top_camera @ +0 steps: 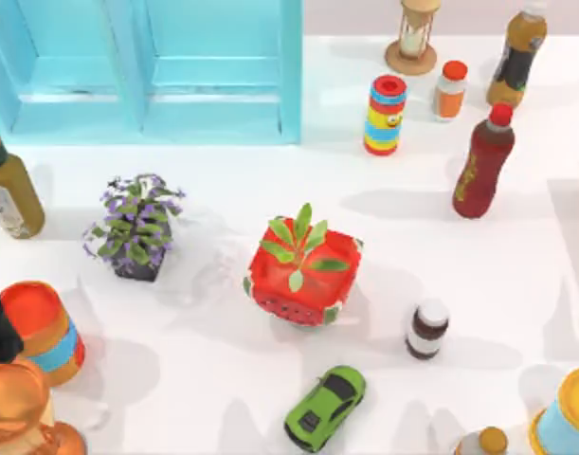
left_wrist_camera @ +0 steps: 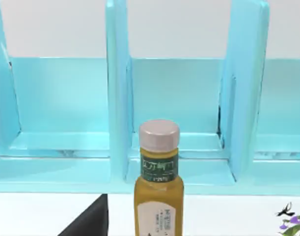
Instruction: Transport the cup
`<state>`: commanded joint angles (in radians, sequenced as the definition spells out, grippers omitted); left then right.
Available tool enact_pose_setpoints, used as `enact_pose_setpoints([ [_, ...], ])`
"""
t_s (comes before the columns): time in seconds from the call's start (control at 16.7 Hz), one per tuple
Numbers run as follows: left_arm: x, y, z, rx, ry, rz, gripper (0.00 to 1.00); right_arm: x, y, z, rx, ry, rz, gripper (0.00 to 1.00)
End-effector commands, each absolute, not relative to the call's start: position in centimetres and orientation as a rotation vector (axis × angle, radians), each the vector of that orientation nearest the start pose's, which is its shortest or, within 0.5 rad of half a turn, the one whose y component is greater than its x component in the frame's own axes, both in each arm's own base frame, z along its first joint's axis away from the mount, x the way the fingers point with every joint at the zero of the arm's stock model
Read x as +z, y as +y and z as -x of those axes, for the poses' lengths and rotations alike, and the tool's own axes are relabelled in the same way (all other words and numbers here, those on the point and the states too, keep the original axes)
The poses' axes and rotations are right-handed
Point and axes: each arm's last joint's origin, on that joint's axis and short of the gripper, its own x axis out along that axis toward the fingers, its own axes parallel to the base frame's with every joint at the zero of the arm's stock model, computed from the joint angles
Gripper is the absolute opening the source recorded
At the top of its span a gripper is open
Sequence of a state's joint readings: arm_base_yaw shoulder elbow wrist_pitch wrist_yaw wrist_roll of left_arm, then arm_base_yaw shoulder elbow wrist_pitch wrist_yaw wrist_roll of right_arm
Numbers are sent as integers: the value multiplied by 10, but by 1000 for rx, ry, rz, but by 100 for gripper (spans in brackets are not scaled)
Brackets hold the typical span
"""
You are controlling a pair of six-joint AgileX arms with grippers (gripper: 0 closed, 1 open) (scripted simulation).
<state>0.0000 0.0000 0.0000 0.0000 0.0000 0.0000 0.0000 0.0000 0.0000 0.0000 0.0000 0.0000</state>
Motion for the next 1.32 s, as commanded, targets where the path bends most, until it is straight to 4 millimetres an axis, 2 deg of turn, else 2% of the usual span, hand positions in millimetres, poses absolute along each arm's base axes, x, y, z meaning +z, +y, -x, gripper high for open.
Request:
enact_pose_setpoints([
  [0.24,162,-1,-106,6,23,-2,100,160,-1,-106,0,0,0,100],
  [0.6,189,3,-115,36,252,-25,100,160,-1,-106,0,0,0,100],
  [0.96,221,8,-135,43,479,-47,100,160,-1,-106,0,0,0,100],
  [1.32,246,15,-164,53,703,-57,100,160,-1,-106,0,0,0,100],
])
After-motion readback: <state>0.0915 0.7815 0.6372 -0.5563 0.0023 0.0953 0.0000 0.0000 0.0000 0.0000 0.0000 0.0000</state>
